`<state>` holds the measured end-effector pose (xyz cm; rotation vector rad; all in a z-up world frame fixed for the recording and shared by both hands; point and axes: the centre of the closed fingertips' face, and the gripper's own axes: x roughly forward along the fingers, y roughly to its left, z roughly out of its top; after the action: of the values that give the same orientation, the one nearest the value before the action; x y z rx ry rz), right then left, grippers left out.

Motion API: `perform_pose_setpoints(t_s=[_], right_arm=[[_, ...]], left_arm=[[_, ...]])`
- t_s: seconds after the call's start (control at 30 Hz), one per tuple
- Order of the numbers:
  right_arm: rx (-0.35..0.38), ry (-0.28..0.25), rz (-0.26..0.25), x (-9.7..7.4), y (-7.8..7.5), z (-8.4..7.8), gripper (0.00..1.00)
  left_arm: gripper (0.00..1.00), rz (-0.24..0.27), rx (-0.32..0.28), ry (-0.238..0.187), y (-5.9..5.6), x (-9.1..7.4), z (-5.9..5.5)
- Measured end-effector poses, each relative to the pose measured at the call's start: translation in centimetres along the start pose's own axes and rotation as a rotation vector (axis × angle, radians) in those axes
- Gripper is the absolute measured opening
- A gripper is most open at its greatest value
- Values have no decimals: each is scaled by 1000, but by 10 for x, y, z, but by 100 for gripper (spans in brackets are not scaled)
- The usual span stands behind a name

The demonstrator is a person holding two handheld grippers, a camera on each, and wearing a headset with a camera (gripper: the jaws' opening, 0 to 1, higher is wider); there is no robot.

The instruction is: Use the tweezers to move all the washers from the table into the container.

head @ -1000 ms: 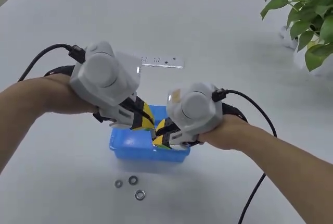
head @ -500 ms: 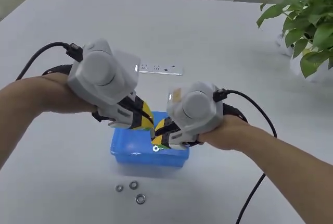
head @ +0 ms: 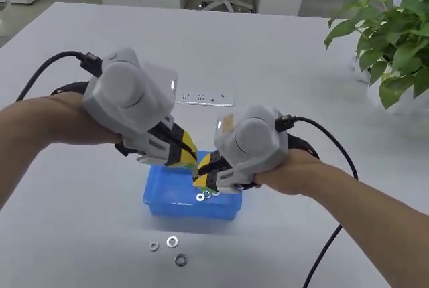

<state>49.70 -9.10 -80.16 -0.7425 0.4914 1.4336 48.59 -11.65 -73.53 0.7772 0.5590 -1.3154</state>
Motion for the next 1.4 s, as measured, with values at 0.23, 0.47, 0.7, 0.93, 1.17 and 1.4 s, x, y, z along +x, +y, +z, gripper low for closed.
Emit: perform_pose_setpoints(t_s=[0.23, 0.47, 0.7, 0.93, 1.17, 1.4], right_arm=[[-6, -4, -2, -5, 9, 5, 12], [-6, -8, -2, -8, 19, 6, 12], [1, -15, 6, -7, 32, 6, 12], [-4, -13, 19, -5, 43, 6, 12], [-6, -13, 32, -2, 52, 6, 12], [-4, -12, 40, 1, 61, 4, 12]], left_arm=[[6, 2, 6, 5, -9, -5, 4], [6, 6, 0, 1, -20, -8, 6], [6, 0, -6, 0, -31, -8, 5], [6, -4, -23, -5, -42, -8, 2], [6, -6, -36, -5, -51, -9, -1], [6, -9, -48, -6, -59, -7, -4]])
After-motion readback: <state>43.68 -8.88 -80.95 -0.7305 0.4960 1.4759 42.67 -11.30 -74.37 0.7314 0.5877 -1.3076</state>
